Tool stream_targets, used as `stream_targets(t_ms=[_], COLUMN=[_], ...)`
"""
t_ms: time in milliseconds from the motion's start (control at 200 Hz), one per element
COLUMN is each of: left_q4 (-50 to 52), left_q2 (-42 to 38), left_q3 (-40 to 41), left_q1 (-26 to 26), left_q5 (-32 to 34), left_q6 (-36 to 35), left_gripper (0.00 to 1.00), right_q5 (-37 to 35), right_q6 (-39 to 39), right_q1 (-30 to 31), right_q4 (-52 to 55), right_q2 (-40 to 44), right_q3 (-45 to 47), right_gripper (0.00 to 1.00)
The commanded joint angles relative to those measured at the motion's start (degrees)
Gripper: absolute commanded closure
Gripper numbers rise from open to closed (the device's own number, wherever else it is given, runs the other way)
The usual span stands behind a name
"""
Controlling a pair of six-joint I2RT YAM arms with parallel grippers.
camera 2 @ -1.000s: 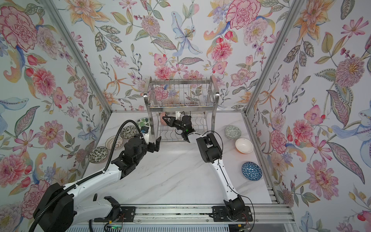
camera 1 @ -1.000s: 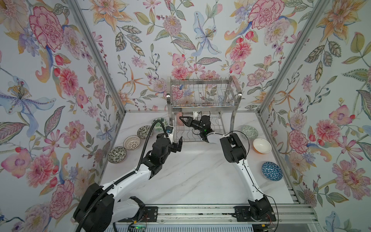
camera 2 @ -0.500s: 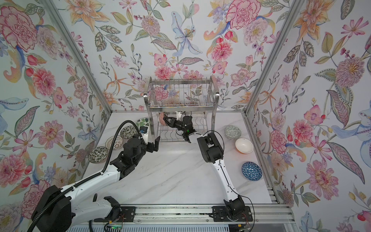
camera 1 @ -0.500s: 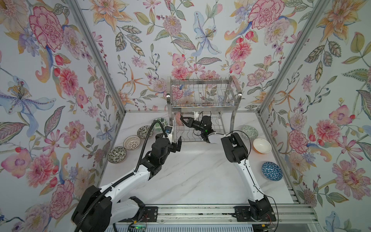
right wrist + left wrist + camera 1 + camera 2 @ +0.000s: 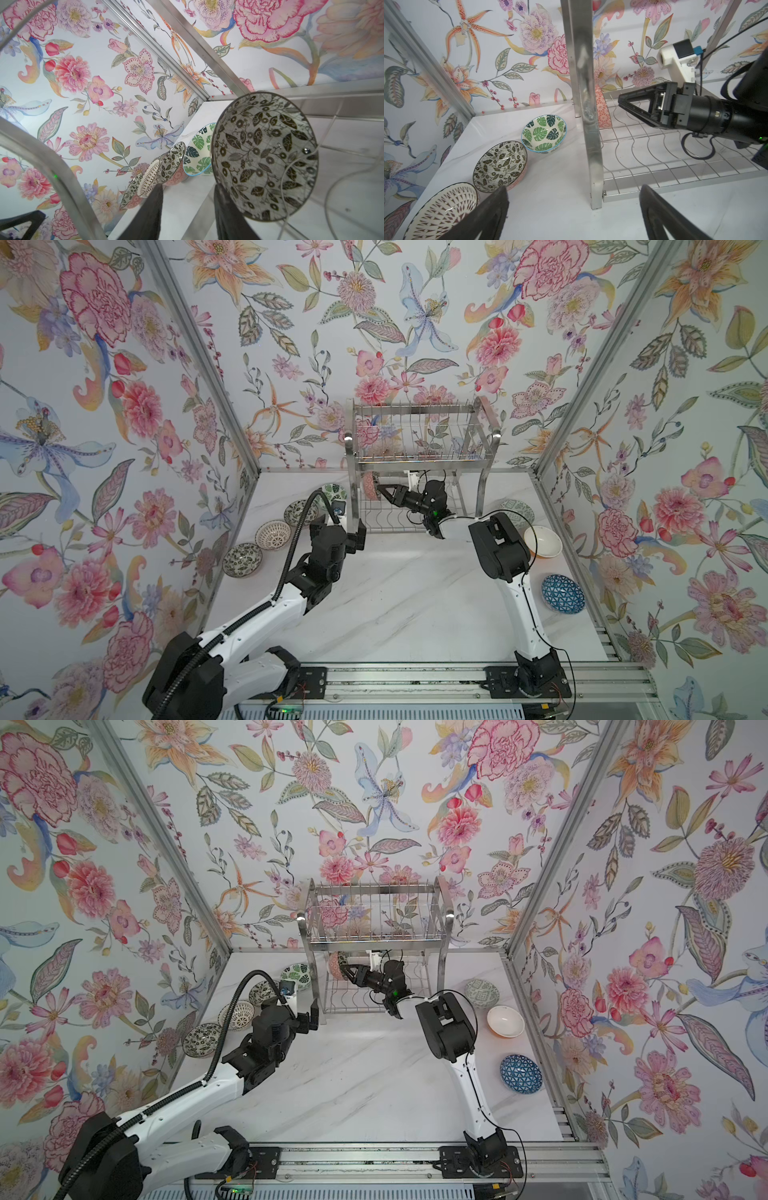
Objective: Load bowls into a dish rack
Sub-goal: Pick up the bowl from the middle-left of the table.
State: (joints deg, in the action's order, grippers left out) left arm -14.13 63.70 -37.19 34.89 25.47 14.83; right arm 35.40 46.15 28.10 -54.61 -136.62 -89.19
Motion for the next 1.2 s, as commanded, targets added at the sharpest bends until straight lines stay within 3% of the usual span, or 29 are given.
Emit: stream_targets(t_ms=[0, 220, 265, 295, 530, 711, 851, 946, 1096, 1196], left_q4=[1.41, 11.83, 14.63, 16.53, 24.59, 29.30, 28.96, 29.16, 26.03, 25.47], left_q2=[-2.14, 0.41, 1.37, 1.96, 4.70, 4.36, 3.52, 3.12, 2.45, 3.23], left_q3=[1.41, -1.81, -3.09, -3.99, -7.13, -7.93, -5.99, -5.54, -3.50, -2.33], left_q1=[0.38, -2.62, -3.63, -4.63, -12.35, -15.68, -21.60, -25.95, -32.61, -36.12], left_q5=[5.47, 7.43, 7.03, 6.79, -0.25, 2.73, 0.46, 0.12, -6.09, -4.53], left_q6=[2.14, 6.58, 7.16, 7.61, 12.12, 13.25, 14.60, 15.47, 16.05, 16.06], left_gripper=[0.01, 0.01, 0.01, 0.01, 0.01, 0.01, 0.01, 0.01, 0.01, 0.01], right_q5=[-1.43, -5.04, -6.03, -6.48, -12.67, -23.73, -30.49, -32.53, -33.10, -33.64], right_q6=[-4.86, -14.13, -15.83, -16.90, -24.08, -32.78, -37.93, -40.70, -42.76, -44.62], right_q1=[0.10, 1.65, 2.17, 2.47, 5.05, 8.63, 13.33, 15.64, 18.57, 20.50], right_q4=[1.58, 11.35, 12.82, 13.71, 19.92, 28.71, 27.50, 26.84, 25.04, 24.01], right_q2=[4.60, 10.95, 12.21, 13.15, 20.26, 26.19, 29.26, 30.14, 31.08, 32.25], right_q3=[3.67, 8.64, 9.87, 10.83, 19.36, 23.78, 28.73, 30.12, 30.55, 30.68], right_gripper=[0.50, 0.26, 0.15, 0.00, 0.01, 0.01, 0.01, 0.01, 0.01, 0.01])
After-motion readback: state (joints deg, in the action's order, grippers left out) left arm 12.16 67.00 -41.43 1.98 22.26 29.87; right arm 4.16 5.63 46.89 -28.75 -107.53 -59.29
